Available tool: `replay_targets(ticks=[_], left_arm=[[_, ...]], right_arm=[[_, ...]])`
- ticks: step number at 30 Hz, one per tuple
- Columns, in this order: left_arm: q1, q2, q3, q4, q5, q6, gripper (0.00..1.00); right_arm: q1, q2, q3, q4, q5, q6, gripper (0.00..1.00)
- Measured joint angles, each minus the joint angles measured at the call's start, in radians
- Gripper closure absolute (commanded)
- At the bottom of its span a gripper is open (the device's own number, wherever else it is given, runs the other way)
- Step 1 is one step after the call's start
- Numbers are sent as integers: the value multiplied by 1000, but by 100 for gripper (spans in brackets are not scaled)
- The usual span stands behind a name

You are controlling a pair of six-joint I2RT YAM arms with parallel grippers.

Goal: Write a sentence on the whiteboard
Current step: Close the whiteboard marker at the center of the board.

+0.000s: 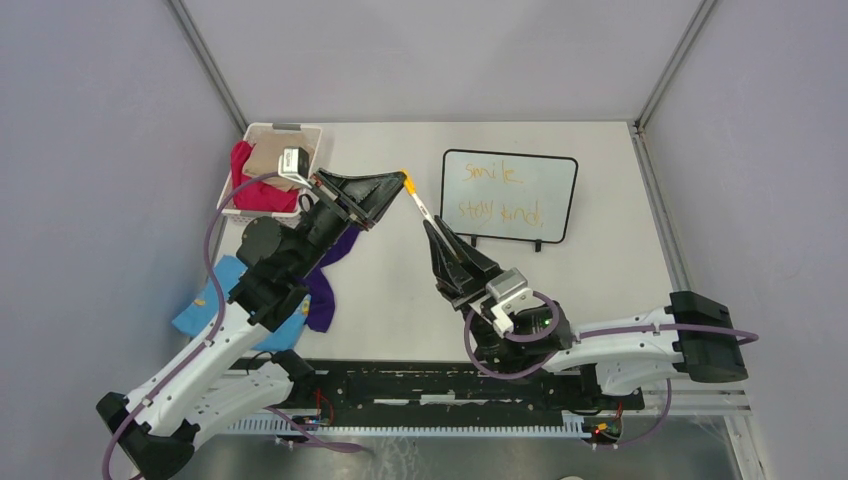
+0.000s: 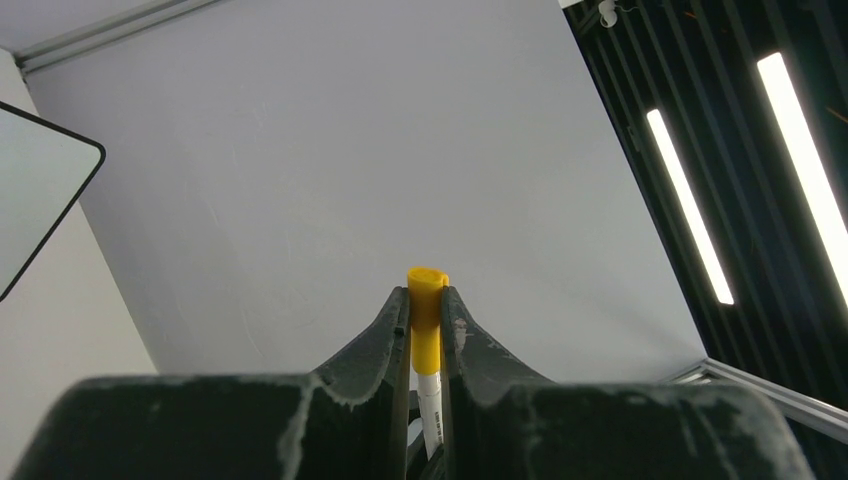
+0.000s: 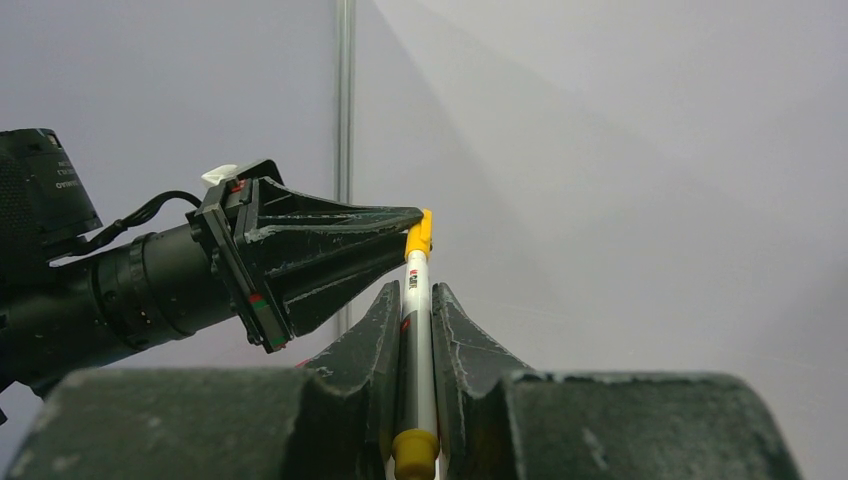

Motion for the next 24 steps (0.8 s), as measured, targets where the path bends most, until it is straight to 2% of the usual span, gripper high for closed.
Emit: replay_targets(ticks=[24], left_arm=[[-29, 27, -1, 35, -26, 0, 98]], right_arm=[[0, 42, 34, 22, 20, -93, 100]])
